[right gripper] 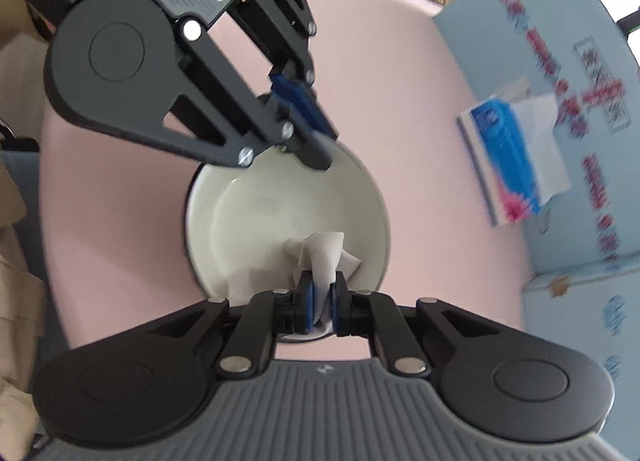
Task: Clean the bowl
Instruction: 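Sweep the cloth across the bowl bottom with the right tool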
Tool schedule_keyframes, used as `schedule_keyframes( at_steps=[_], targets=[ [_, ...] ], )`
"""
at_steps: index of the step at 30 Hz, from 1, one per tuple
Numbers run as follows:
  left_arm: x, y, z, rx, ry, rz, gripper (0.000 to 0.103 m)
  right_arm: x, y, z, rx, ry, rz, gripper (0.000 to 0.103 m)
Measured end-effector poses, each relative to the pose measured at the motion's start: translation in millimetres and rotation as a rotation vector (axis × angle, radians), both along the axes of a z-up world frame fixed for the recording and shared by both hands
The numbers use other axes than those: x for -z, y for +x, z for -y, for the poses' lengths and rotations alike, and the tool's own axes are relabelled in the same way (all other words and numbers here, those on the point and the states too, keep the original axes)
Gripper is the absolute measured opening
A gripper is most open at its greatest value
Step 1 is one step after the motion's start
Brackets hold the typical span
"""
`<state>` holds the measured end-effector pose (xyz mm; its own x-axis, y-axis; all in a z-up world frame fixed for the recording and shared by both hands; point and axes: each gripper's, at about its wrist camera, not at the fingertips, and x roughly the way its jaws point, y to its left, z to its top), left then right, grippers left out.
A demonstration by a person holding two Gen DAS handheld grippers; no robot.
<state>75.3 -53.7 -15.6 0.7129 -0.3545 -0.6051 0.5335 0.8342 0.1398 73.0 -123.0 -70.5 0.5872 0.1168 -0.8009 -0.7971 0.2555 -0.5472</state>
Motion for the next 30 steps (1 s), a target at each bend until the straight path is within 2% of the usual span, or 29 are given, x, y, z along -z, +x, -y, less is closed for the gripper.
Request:
schedule_keyframes(
  at_steps=[5,13,16,18,20,25,30],
  targets=[
    [0.4,1.2,-2.4,0.001,-0.011,-0.004,0.012,3.9,6.7,0.7,-0.037,-0.023,0.018,0.008],
    [0.5,1.2,-3.4,0.003,-0.021,-0.008,0.012,4.9,8.7,6.1,-0.017,-0.02,-0.07,0.009],
    [-0.5,1.9,-4.5,-0.006,-0.027,-0.015,0.018,3.3,6.8,7.9,0.001,0.013,-0.121,0.009],
    [-1.7,1.1,-5.9,-0.014,-0.037,-0.02,0.026,2.9,7.3,8.6,0.012,0.035,-0.151,0.009],
    [-2.9,-0.1,-7.4,-0.023,-0.048,-0.026,0.027,3.7,7.9,9.7,0.023,0.053,-0.172,0.009],
    [-4.4,-9.9,-11.6,-0.057,-0.095,-0.047,0.029,7.8,2.1,14.7,0.043,0.099,-0.188,0.009],
    [-2.7,-24.0,-15.2,-0.09,-0.171,-0.099,0.041,7.2,-1.3,23.9,0.093,0.196,-0.179,0.009]
  ],
)
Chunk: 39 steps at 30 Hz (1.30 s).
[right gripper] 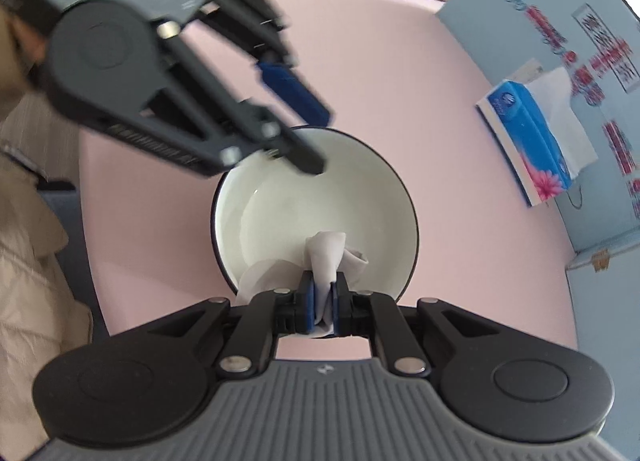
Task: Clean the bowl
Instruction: 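Sweep the cloth across the bowl bottom with the right tool, then rub the cloth along the bowl's inner wall near the left tool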
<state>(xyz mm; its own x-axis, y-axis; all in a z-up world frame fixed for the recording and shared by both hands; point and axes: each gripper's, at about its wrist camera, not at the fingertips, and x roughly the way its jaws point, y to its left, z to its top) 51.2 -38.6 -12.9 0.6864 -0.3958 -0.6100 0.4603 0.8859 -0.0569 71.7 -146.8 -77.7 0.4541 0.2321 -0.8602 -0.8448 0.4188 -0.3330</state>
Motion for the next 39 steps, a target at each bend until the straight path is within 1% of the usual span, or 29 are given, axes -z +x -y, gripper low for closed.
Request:
schedule_keyframes(
  at_steps=[1,2,4,6,7,8,9,13,16,18,19,20,22,23,25,29,32,33,35,39],
  targets=[
    [0.6,-2.9,0.9,-0.003,-0.014,-0.011,0.044,0.3,-0.5,0.6,0.005,0.007,0.001,0.009],
    [1.1,-6.5,3.2,-0.013,-0.014,-0.013,0.044,1.7,-3.0,0.7,0.01,0.014,0.008,0.009],
    [2.2,-8.2,6.6,-0.026,0.008,-0.002,0.042,2.6,-9.3,-0.6,0.003,0.025,0.016,0.009],
    [3.1,-7.2,9.8,-0.029,0.044,0.012,0.03,1.5,-14.9,-1.1,-0.003,0.033,0.026,0.009],
    [3.4,-5.3,11.8,-0.023,0.075,0.021,0.027,0.2,-17.9,-1.0,-0.008,0.041,0.027,0.009],
    [3.4,-4.0,13.2,-0.017,0.094,0.027,0.022,-1.0,-20.9,-0.9,-0.013,0.049,0.027,0.01],
    [2.4,-1.0,14.6,-0.005,0.108,0.028,0.02,-1.3,-24.9,-2.1,-0.021,0.052,0.031,0.01],
    [1.6,7.1,21.7,0.042,0.146,0.04,0.016,-2.4,-29.4,-2.8,-0.027,0.062,0.035,0.01],
    [1.3,15.0,24.1,0.073,0.148,0.038,0.013,-5.6,-27.7,-2.2,-0.02,0.089,0.014,0.01],
    [1.6,17.9,26.8,0.091,0.157,0.044,0.009,-8.3,-19.6,0.3,-0.014,0.133,-0.042,0.01],
    [1.7,18.5,28.2,0.102,0.159,0.047,0.009,-9.4,-15.4,1.9,-0.01,0.156,-0.074,0.01],
    [2.1,18.6,28.8,0.109,0.16,0.05,0.009,-10.0,-5.4,6.6,0.006,0.196,-0.149,0.01],
    [3.3,18.8,29.0,0.117,0.159,0.054,0.01,-8.1,10.1,15.1,0.034,0.223,-0.242,0.01],
    [4.1,19.0,29.0,0.119,0.158,0.056,0.01,-9.0,15.7,19.5,0.039,0.215,-0.263,0.01],
    [5.5,18.3,28.6,0.125,0.156,0.066,0.011,-9.8,16.2,20.0,0.031,0.161,-0.237,0.01],
    [6.3,17.5,28.1,0.14,0.156,0.077,0.012,-6.7,4.8,3.7,-0.038,-0.062,-0.081,0.01],
    [6.9,16.8,28.3,0.156,0.161,0.086,0.012,2.3,-3.1,-2.0,-0.084,-0.178,0.02,0.01],
    [7.2,16.7,28.0,0.161,0.162,0.089,0.012,5.4,-10.0,-6.4,-0.124,-0.227,0.064,0.01],
    [7.5,17.4,27.2,0.166,0.16,0.088,0.012,9.1,-18.6,-10.7,-0.17,-0.283,0.136,0.009],
    [7.5,17.4,27.4,0.172,0.161,0.092,0.012,14.4,-25.7,-14.2,-0.221,-0.337,0.22,0.009]
  ],
)
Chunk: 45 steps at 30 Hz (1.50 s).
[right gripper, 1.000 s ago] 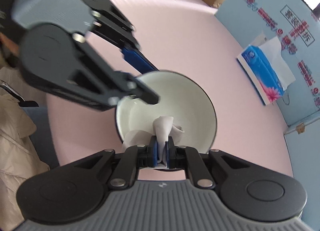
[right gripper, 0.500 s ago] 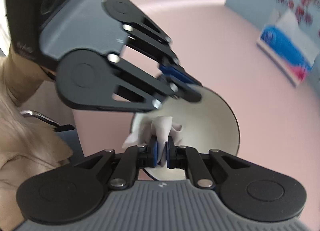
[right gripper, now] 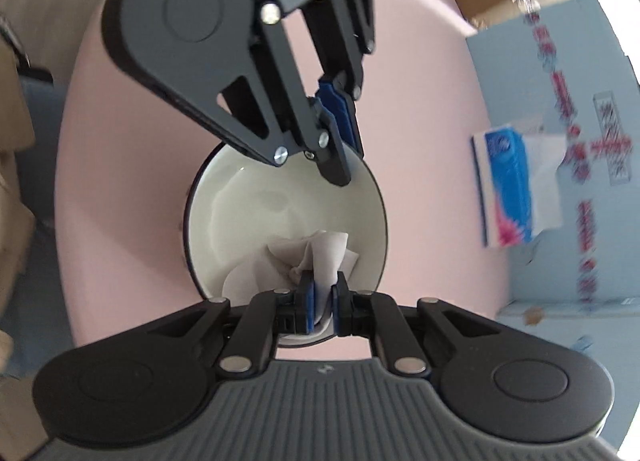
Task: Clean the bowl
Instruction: 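Rub the cloth along the bowl's inner wall near the left tool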
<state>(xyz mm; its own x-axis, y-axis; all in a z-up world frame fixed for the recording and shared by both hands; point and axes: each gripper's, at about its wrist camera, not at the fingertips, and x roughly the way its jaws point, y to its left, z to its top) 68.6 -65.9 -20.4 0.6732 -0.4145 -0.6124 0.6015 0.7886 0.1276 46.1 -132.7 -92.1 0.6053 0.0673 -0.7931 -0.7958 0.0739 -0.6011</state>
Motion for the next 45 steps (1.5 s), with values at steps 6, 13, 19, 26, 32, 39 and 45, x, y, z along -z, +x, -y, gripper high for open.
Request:
schedule_keyframes(
  at_steps=[6,13,19,26,32,39,45],
  targets=[
    [0.2,1.1,0.0,-0.001,-0.002,-0.003,0.012,-3.8,2.2,1.9,-0.031,0.021,0.039,0.009],
    [0.3,1.9,-0.7,-0.004,-0.008,-0.006,0.012,-18.8,10.5,-5.9,-0.069,0.11,0.046,0.009],
    [0.2,2.1,-1.1,-0.002,-0.011,-0.007,0.013,-1.7,9.4,-2.6,-0.068,-0.007,0.01,0.008],
    [-0.2,2.3,-1.3,0.001,-0.011,-0.007,0.016,-6.4,14.0,-6.9,-0.013,-0.037,-0.12,0.01],
    [0.0,3.7,-2.0,0.003,-0.016,-0.006,0.017,-19.9,23.2,-12.3,0.065,0.018,-0.347,0.011],
    [-0.2,5.5,-1.9,0.012,-0.02,-0.006,0.017,-34.3,19.5,-20.2,0.043,0.133,-0.466,0.011],
    [-0.4,5.6,-2.0,0.02,-0.022,-0.007,0.017,-25.5,30.3,-9.4,0.106,0.127,-0.492,0.012]
  ],
)
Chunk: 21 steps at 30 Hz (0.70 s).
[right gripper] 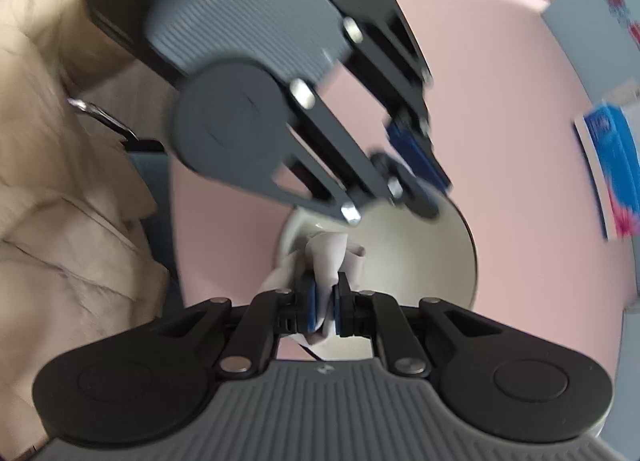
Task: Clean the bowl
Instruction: 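Rub the cloth along the bowl's inner wall near the left tool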
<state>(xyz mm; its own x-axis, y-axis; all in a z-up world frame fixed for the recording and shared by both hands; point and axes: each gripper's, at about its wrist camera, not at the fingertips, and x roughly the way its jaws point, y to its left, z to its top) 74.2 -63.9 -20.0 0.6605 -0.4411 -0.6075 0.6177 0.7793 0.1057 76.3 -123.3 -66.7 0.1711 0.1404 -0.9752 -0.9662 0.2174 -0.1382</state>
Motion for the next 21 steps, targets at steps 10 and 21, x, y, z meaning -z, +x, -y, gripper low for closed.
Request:
schedule_keyframes(
  at_steps=[10,21],
  targets=[
    [-0.4,-1.4,0.7,0.014,0.009,-0.002,0.017,15.6,-13.5,-5.5,-0.046,-0.149,0.179,0.012],
    [0.8,-1.5,1.7,0.021,0.02,-0.007,0.018,26.6,-18.8,-3.1,-0.074,-0.113,0.365,0.008]
  ],
)
